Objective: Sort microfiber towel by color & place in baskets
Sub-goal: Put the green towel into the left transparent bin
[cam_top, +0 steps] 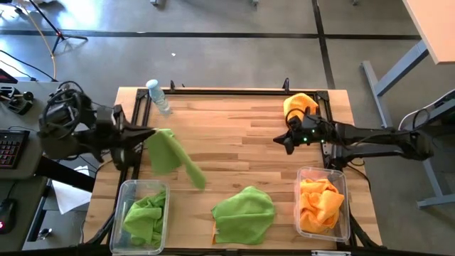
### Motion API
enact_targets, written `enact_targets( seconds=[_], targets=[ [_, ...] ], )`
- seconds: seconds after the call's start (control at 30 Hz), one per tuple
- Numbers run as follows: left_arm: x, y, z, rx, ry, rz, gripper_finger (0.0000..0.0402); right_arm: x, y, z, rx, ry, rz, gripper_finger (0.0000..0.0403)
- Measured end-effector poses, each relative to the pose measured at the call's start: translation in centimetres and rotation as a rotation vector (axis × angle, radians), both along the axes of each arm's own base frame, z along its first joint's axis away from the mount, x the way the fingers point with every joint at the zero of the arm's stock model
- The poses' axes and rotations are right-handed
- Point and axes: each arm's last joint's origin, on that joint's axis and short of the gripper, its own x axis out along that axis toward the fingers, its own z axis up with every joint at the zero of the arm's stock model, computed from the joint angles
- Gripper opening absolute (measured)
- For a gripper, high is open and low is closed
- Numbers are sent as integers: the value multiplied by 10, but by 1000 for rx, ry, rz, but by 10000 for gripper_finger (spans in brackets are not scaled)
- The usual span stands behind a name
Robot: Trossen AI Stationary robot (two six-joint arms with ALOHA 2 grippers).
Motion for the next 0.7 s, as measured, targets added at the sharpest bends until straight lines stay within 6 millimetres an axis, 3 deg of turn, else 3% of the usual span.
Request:
enact_targets(
  seconds=[0.3,0.47,0.57,0.7],
  targets=[
    [-21,-14,1,-36,-15,-173,0,4,25,0,14,0,-47,0],
    [-38,-9,-7,-133,26,-266,0,4,36,0,24,-11,-61,0],
    [-43,-4,-23,-252,169,-311,0,4,42,1,31,-21,-70,0],
    [-48,-7,-48,-442,495,-252,0,3,48,1,37,-28,-86,0]
  ],
)
